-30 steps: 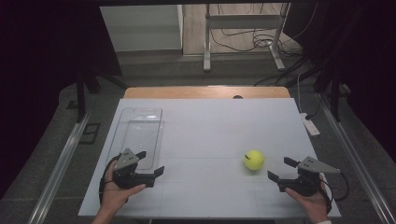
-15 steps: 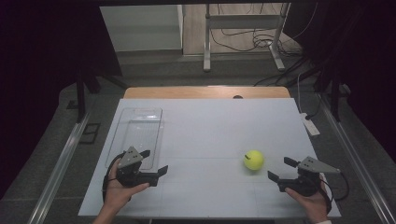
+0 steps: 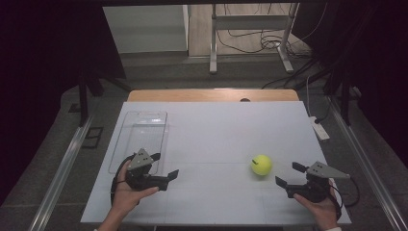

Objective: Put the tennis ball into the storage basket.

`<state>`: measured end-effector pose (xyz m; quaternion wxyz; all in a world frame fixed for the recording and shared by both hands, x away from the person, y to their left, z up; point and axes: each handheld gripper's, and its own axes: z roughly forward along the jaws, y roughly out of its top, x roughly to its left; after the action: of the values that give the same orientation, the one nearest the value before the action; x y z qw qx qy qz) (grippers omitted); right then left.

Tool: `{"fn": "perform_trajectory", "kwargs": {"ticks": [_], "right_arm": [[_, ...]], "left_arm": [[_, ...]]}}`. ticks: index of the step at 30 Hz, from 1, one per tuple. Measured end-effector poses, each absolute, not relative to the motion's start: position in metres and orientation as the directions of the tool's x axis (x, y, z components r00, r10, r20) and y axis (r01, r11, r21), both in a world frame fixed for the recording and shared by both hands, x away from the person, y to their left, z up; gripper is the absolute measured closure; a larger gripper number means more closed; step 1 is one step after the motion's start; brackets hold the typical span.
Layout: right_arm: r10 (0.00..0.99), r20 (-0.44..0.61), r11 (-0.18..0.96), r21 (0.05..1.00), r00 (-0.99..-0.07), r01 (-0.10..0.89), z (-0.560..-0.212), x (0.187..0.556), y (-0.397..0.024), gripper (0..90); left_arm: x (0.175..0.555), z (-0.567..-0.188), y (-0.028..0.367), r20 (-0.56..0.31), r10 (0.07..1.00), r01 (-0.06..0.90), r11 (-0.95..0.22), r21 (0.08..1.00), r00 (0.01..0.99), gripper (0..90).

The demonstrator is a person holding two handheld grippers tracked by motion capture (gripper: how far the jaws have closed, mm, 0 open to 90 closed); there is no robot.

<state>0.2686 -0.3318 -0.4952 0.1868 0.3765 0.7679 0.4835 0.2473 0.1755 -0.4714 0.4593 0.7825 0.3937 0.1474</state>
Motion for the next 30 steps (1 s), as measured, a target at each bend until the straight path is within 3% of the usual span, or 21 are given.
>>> {"fn": "perform_trajectory", "kwargs": {"ticks": [30], "right_arm": [[0.754, 0.076, 0.255, 0.881, -0.653, 0.397, -0.496, 0.269, -0.331, 10.2]], "left_arm": [[0.26, -0.466, 0.156, -0.148, 0.719, 0.48, -0.284, 0.83, 0.68, 9.5]]}}
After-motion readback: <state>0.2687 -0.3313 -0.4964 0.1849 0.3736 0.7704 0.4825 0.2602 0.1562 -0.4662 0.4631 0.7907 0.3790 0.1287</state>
